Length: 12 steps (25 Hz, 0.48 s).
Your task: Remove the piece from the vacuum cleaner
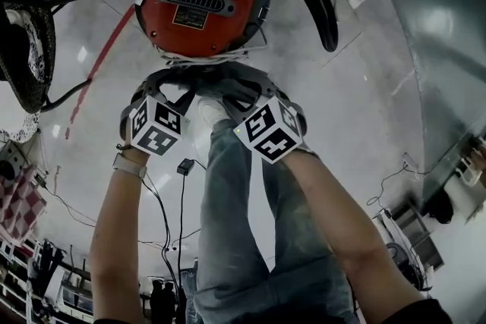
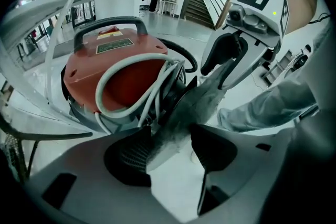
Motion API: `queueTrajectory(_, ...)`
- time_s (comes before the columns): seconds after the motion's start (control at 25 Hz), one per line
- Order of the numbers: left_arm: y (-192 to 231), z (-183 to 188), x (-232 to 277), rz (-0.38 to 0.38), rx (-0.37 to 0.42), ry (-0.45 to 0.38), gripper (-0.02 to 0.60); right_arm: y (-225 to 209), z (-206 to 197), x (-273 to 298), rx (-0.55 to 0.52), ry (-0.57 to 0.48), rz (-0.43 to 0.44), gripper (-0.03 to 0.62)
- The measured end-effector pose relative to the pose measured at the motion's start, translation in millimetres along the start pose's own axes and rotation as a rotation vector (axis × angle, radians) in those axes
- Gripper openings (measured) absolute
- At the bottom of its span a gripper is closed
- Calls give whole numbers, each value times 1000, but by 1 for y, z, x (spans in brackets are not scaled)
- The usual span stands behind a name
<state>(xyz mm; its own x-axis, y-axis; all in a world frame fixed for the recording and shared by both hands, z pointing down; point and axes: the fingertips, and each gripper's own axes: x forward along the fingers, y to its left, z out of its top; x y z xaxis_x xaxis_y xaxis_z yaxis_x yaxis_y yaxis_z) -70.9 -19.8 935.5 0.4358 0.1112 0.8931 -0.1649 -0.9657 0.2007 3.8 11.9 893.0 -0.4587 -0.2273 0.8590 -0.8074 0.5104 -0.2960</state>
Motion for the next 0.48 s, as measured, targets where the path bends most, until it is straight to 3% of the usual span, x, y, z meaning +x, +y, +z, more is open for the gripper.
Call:
queueTrajectory(0.16,0,0,1,-21,22,11,232,3,2,5,-3,0,21,176)
queueTrajectory(0.32,-4,-3,3,-15,58,18,107,6,0,10,-17,5,11,98)
queueTrajectory(0.48,-6,-6,2,-3,58,5,69,10,-5,12,-6,3,18,61)
